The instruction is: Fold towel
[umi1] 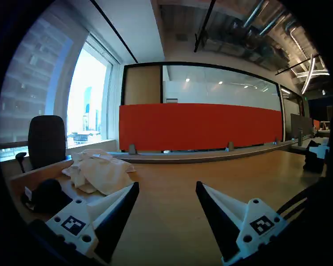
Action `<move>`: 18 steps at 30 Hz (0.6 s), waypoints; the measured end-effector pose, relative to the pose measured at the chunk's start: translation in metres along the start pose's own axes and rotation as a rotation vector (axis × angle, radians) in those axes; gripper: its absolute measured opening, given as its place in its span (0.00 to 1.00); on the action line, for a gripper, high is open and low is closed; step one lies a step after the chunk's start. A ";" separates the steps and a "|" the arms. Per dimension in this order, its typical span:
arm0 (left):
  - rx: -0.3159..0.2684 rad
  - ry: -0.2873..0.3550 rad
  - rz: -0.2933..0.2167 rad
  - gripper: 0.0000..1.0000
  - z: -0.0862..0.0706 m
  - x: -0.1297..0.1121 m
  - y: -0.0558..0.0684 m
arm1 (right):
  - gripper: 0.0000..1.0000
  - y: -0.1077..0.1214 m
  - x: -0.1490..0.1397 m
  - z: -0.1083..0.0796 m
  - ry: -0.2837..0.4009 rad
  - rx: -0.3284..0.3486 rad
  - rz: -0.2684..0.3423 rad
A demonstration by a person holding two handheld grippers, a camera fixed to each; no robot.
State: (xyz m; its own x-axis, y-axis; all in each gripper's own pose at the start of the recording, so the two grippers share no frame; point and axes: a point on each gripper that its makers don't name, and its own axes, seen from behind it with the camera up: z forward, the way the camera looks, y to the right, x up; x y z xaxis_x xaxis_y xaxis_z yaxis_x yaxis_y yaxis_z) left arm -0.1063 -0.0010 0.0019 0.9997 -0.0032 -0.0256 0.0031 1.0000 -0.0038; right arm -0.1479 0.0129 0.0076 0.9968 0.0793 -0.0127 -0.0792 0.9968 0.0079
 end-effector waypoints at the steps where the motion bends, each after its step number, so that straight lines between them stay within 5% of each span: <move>1: 0.000 0.000 0.000 0.94 0.000 0.000 0.000 | 0.95 -0.001 0.000 0.000 0.001 0.001 -0.003; 18: 0.000 0.000 0.000 0.94 0.000 0.000 0.000 | 0.95 -0.011 0.000 -0.003 0.002 0.022 -0.051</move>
State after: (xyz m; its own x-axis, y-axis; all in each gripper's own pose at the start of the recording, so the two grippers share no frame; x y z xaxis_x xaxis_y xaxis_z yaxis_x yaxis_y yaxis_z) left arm -0.1064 -0.0010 0.0017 0.9997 -0.0032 -0.0257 0.0031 1.0000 -0.0037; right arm -0.1475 0.0016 0.0045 0.9995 0.0284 -0.0161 -0.0279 0.9992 0.0289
